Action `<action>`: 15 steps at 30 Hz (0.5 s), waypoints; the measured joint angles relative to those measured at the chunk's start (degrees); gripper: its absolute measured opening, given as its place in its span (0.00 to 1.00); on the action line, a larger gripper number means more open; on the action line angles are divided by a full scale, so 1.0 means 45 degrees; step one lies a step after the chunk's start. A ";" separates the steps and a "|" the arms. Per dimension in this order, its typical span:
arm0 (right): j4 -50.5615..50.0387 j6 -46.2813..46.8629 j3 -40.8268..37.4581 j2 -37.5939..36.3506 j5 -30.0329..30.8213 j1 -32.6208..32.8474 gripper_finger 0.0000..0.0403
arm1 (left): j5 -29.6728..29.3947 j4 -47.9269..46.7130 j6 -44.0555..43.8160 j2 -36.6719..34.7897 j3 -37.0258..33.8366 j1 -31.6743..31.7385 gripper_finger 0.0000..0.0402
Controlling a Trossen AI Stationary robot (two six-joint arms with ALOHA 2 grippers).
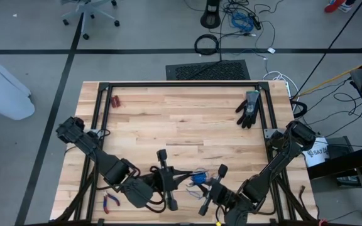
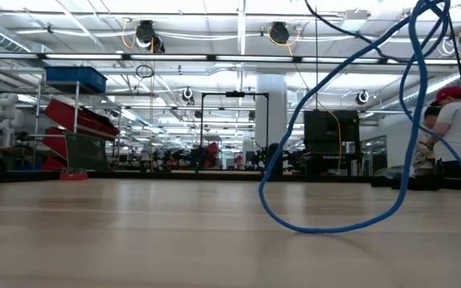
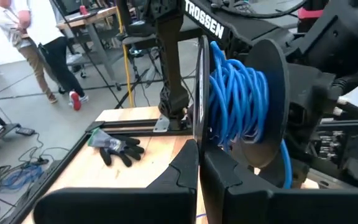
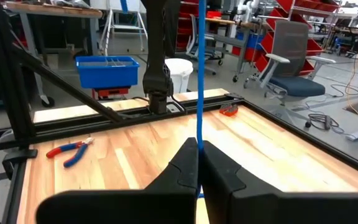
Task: Coil cords
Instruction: Coil the blue wire onto a spool
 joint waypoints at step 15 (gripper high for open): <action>-0.2184 0.2452 0.0019 -0.0005 0.0040 0.0199 0.00 | -0.1210 -0.0550 -0.0032 -0.0307 -0.0001 -0.0595 0.02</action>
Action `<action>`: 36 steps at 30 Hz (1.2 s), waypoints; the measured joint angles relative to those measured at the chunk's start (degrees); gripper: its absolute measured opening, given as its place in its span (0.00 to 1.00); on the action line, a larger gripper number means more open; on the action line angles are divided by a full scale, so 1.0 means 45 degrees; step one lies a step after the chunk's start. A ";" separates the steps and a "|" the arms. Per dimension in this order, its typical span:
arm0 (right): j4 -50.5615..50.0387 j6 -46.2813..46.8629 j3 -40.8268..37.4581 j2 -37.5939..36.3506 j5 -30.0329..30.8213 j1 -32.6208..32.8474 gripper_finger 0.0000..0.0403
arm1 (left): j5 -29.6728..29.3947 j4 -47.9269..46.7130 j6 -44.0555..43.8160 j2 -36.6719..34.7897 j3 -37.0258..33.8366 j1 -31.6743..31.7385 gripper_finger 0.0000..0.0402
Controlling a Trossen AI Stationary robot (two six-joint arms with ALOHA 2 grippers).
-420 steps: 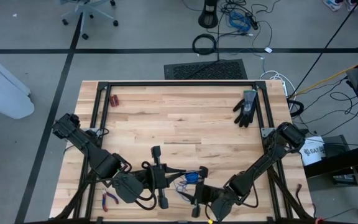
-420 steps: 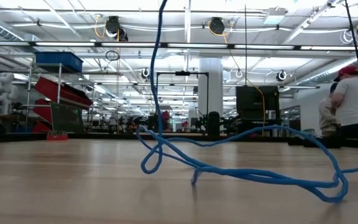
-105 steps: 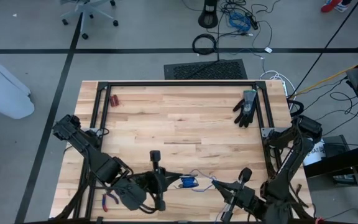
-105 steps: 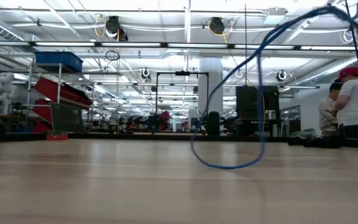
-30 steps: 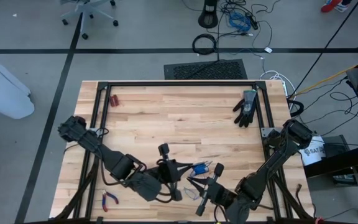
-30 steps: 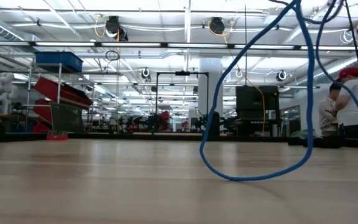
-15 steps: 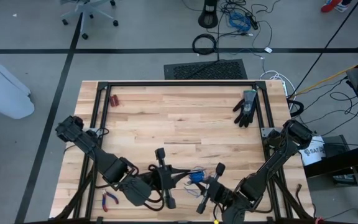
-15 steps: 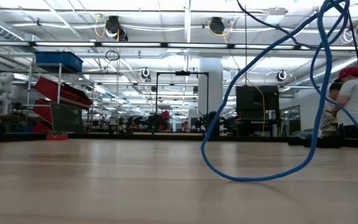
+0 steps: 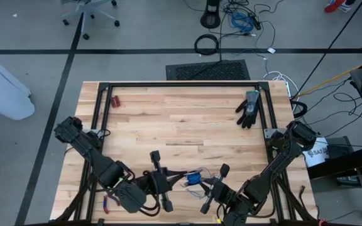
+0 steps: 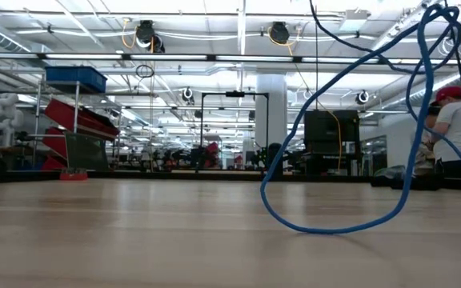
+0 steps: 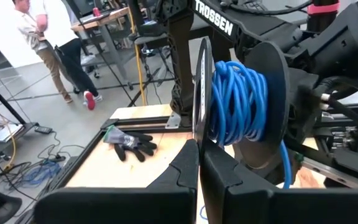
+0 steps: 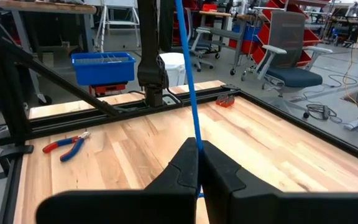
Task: Coil cords
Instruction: Coil the blue wire onto a spool
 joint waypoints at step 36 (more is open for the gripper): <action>-0.4066 0.2033 -0.0049 -0.0717 -0.5556 0.1794 0.14 | 0.0542 -0.0464 -0.0099 -0.0478 0.0029 -0.0198 0.02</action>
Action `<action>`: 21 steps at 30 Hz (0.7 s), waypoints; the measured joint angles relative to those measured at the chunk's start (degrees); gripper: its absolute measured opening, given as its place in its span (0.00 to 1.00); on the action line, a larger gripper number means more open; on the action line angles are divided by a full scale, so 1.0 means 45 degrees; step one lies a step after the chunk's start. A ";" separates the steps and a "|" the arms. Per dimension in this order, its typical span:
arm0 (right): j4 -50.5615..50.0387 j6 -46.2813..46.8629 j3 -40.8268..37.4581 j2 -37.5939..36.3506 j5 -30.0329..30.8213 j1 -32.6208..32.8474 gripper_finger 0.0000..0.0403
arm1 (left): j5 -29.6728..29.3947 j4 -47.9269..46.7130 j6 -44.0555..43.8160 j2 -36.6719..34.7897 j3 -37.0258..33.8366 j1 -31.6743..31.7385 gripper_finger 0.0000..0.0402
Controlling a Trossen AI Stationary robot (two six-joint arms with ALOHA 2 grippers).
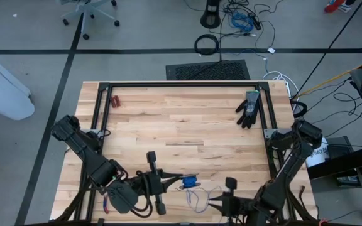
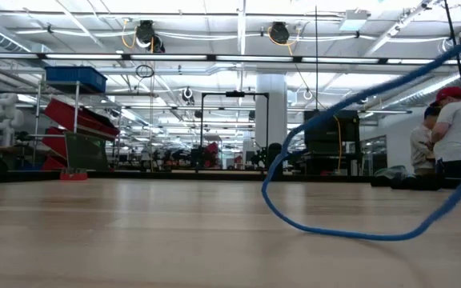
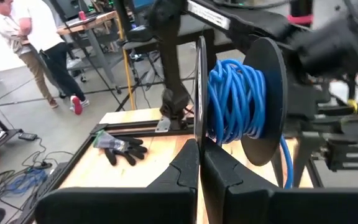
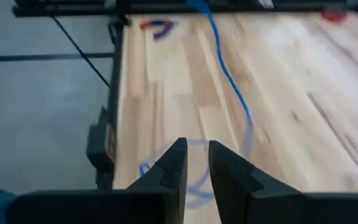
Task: Coil cords
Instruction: Coil the blue wire onto a spool
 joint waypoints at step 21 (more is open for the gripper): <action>-0.0511 -0.0307 -0.2210 0.0887 0.2771 -0.0582 0.28 | 0.1977 -0.0984 0.0427 -0.2222 -0.0005 0.2031 0.02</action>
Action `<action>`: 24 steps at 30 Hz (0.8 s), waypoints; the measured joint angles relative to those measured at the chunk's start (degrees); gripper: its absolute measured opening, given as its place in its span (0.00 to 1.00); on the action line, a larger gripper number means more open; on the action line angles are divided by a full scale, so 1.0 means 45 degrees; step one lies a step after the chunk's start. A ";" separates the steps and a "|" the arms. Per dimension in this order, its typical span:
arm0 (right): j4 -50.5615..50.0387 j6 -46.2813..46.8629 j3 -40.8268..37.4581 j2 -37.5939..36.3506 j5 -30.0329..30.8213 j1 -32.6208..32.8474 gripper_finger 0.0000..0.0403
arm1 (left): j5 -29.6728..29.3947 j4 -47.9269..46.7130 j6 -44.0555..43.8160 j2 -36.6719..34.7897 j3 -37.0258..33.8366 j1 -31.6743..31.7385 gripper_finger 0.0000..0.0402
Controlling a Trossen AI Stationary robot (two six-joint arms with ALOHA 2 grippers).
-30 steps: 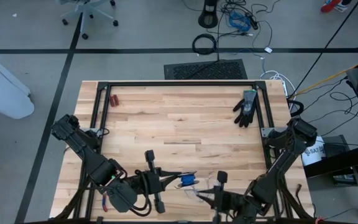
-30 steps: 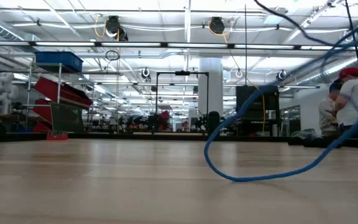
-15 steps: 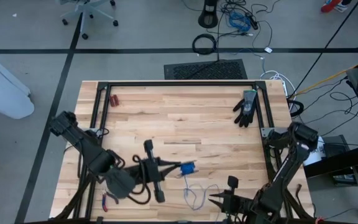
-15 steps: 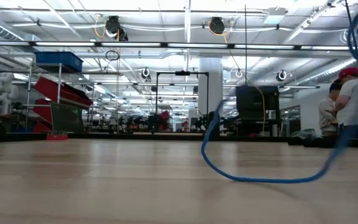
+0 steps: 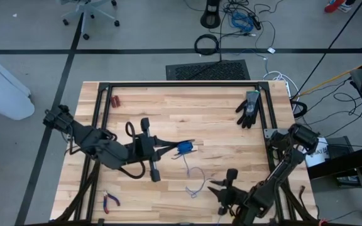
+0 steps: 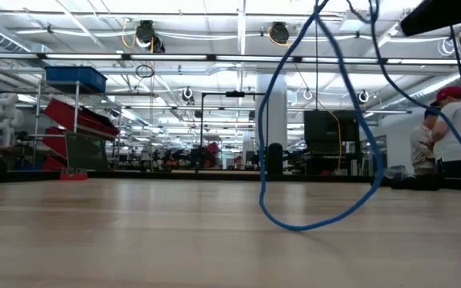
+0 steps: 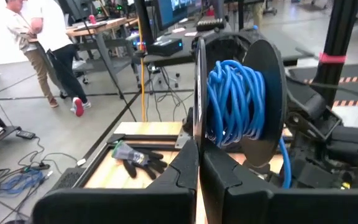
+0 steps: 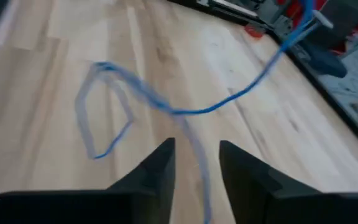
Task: Coil cords
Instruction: Coil the blue wire onto a spool
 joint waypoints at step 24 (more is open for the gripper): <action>-0.0192 0.2198 0.0010 0.0150 -0.3149 -0.1078 0.02 | -0.0923 -0.0876 0.0043 0.0009 -0.0010 0.0121 0.02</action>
